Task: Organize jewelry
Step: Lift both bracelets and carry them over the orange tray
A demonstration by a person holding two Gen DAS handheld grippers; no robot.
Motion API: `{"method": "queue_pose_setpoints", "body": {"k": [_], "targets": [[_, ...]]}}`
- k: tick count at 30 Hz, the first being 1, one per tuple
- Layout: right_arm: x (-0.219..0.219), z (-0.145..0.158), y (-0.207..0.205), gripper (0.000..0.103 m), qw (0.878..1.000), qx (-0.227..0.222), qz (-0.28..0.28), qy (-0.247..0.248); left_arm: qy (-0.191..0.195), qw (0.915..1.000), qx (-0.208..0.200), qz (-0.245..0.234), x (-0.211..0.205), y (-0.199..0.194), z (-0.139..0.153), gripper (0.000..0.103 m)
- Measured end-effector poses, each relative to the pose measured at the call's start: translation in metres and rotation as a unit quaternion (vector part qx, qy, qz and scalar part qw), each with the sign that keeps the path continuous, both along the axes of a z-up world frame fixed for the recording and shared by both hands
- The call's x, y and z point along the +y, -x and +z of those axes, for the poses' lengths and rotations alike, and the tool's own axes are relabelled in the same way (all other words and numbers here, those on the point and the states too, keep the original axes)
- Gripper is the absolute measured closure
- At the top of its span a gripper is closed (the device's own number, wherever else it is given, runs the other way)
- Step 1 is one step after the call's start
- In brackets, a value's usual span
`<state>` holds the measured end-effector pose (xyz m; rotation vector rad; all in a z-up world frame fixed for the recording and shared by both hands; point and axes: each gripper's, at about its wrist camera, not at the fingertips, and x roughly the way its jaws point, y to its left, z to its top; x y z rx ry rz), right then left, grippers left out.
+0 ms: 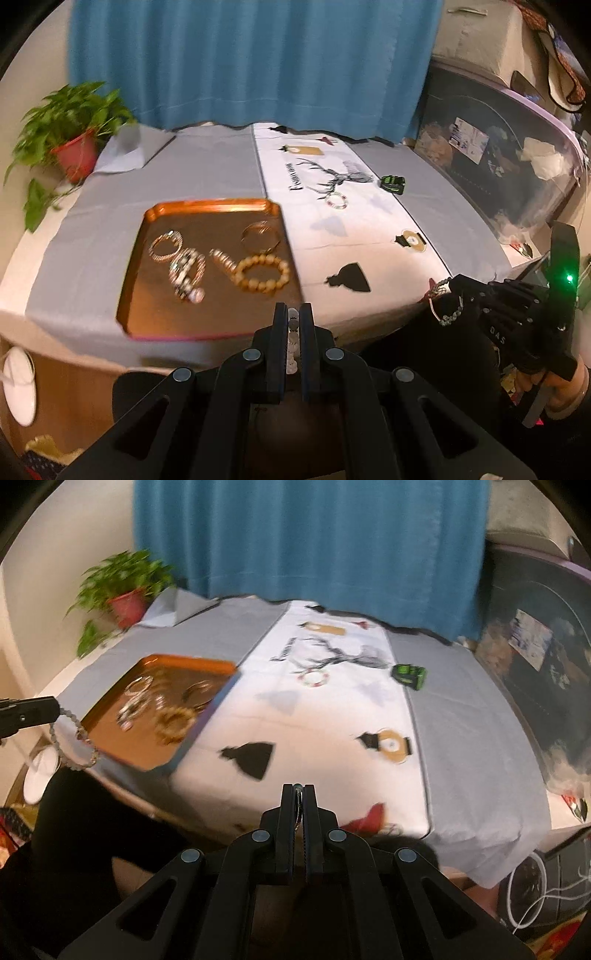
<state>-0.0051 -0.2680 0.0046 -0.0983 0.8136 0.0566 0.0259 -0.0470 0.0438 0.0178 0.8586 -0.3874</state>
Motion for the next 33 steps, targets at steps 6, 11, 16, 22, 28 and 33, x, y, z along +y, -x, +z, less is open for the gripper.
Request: {"method": "queue_pose_setpoints", "body": {"k": [6,11,16,22,28,33], "targets": [[0.033,0.001,0.016,0.099,0.999,0.002,0.035,0.011,0.002,0.9998,-0.004,0.017,0.020,0.020,-0.007,0.100],[0.052,0.003,0.022,0.099,0.998,0.003,0.056,0.019,0.007,0.9996,0.000,0.026,0.034,0.027,-0.013,0.099],[0.065,0.004,0.021,0.099,0.997,0.006,0.069,0.025,0.013,0.9991,0.004,0.040,0.048,0.027,-0.017,0.100],[0.079,0.005,0.013,0.099,0.996,0.008,0.081,0.033,0.017,0.9985,0.002,0.053,0.060,0.021,-0.019,0.100],[0.092,0.008,-0.001,0.099,0.995,0.010,0.092,0.039,0.020,0.9977,-0.002,0.065,0.076,0.009,-0.019,0.100],[0.105,0.013,-0.022,0.099,0.994,0.007,0.099,0.045,0.017,0.9969,-0.005,0.077,0.092,-0.011,-0.019,0.099]]}}
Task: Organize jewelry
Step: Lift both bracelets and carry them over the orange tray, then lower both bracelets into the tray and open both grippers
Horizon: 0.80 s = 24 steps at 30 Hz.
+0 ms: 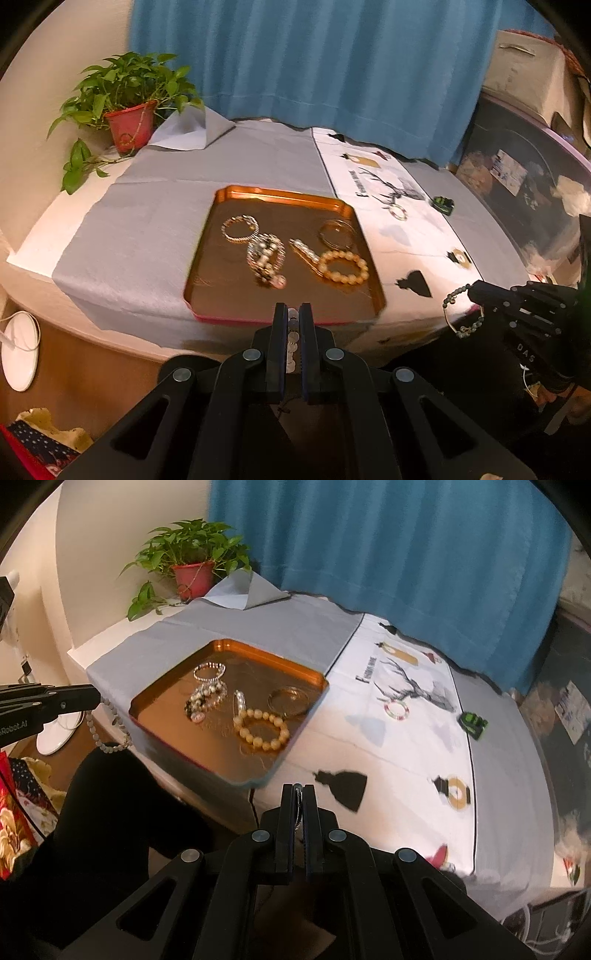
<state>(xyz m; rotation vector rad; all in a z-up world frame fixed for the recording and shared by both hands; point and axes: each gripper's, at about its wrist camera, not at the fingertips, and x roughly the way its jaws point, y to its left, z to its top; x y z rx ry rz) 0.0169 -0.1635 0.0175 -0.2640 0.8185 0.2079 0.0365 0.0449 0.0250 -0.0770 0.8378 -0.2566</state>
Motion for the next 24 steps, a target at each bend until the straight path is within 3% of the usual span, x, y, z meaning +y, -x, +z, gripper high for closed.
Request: {"method": "queue_pose_setpoints", "body": {"k": [14,24], "targets": [[0.044,-0.001,-0.092,0.099,1.000,-0.003,0.024,-0.015,-0.013,0.9999,0.005,0.002,0.022,-0.073,-0.012,0.099],[0.073,-0.019,-0.167,0.099,0.999,0.006,0.041,-0.021,-0.022,0.9992,0.032,-0.014,0.020,-0.128,-0.040,0.099]]}}
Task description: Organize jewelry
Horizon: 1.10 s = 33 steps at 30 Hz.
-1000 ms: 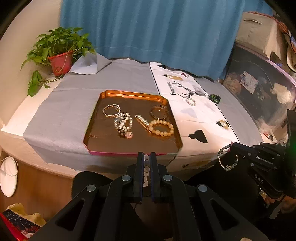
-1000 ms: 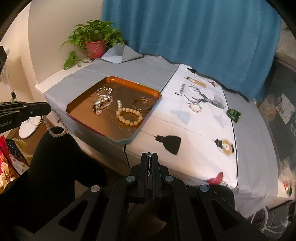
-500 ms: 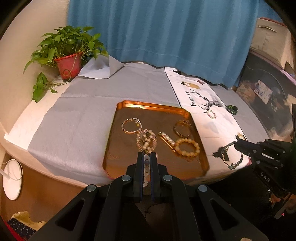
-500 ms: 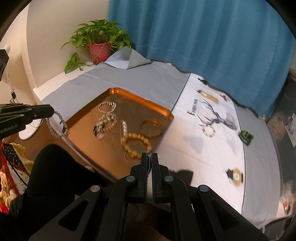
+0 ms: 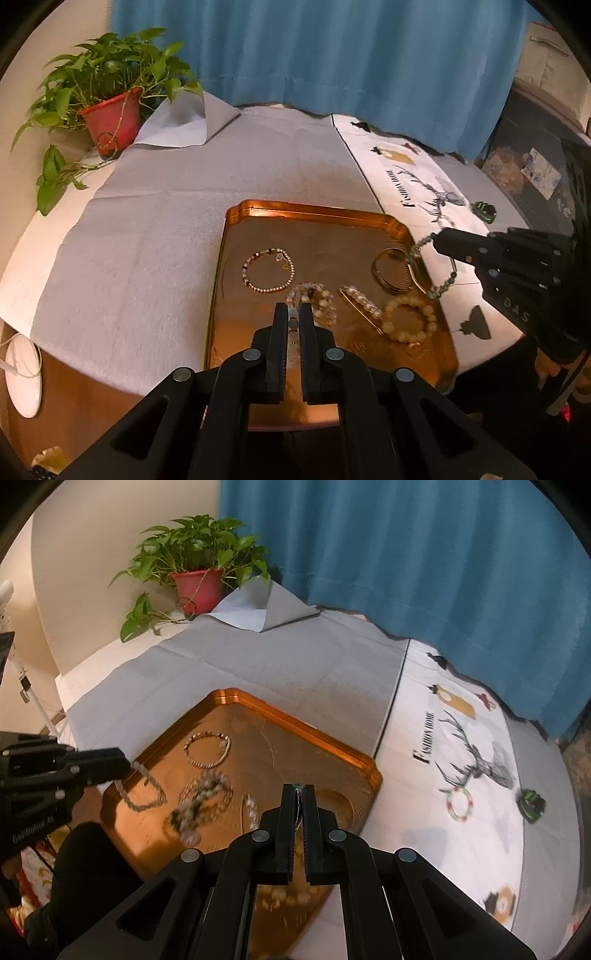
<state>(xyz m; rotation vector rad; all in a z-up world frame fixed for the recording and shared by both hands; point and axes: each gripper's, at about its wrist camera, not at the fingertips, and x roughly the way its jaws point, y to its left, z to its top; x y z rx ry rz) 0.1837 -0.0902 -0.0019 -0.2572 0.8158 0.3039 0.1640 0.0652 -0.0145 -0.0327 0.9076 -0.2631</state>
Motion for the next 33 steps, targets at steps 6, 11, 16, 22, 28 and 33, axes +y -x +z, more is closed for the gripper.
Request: {"method": "queue_pose_setpoints", "body": {"k": [6,11,16,22,28,33], "targets": [[0.008,-0.018,-0.031,0.099,1.000,0.017,0.005,-0.007,-0.014,0.9999,0.004,-0.006,-0.006,-0.021,-0.010,0.099],[0.009,-0.031,-0.046,0.072,1.000,0.022,-0.015,0.000,-0.027,0.9995,0.018,-0.007,-0.010,-0.032,-0.015,0.033],[-0.014,-0.036,-0.020,0.040,0.999,0.032,-0.035,0.011,-0.073,0.9963,-0.031,0.033,-0.006,-0.010,-0.008,0.006],[-0.029,-0.028,0.047,0.040,0.998,0.032,-0.042,0.023,-0.072,0.9959,-0.013,0.053,-0.010,0.040,-0.006,0.006],[-0.034,-0.014,0.121,0.038,0.999,0.006,-0.038,0.020,-0.059,0.9954,-0.023,0.072,-0.030,0.107,0.002,0.006],[-0.043,-0.004,0.167,0.037,0.999,-0.010,-0.036,0.016,-0.077,0.9935,-0.043,0.072,-0.045,0.147,0.017,0.006]]}}
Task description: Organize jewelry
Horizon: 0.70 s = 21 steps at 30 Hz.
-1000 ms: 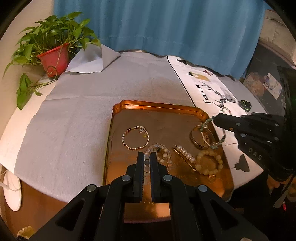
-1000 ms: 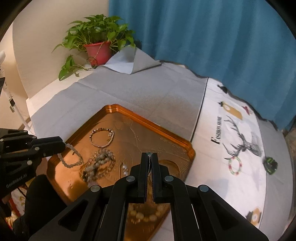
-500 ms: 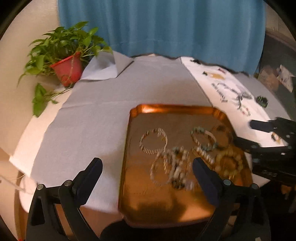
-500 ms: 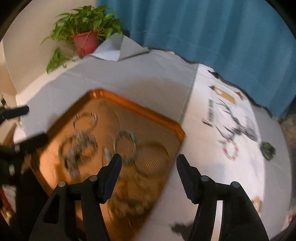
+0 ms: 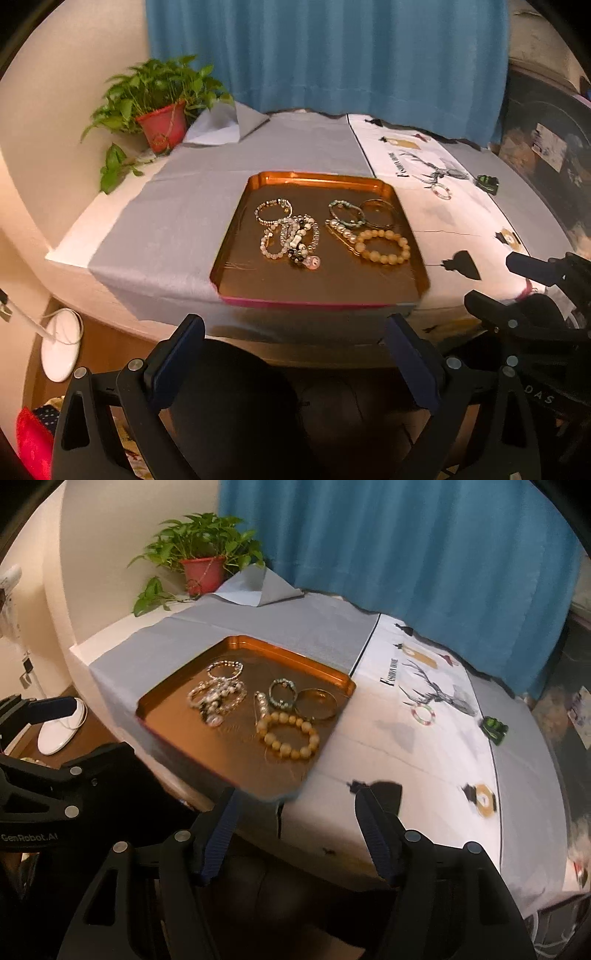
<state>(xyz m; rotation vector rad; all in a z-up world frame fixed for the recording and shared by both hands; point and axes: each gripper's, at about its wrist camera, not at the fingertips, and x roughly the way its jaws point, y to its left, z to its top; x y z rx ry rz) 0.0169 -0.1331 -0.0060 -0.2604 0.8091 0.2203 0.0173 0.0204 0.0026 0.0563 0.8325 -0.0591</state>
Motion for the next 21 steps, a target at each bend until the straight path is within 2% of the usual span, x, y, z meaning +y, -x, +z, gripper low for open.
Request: {"method": "queue_pose_setpoints", "body": {"k": [10,21], "targets": [[-0.014,0.019,0.048,0.037,0.999,-0.032,-0.001,-0.017,-0.019,0.9989,-0.043,-0.007,-0.021,0.048,0.027,0.006],[-0.019,0.024,0.058,0.036,0.999,-0.038,-0.002,-0.017,-0.025,0.9984,-0.049,-0.010,-0.027,0.057,0.031,0.006]]}}
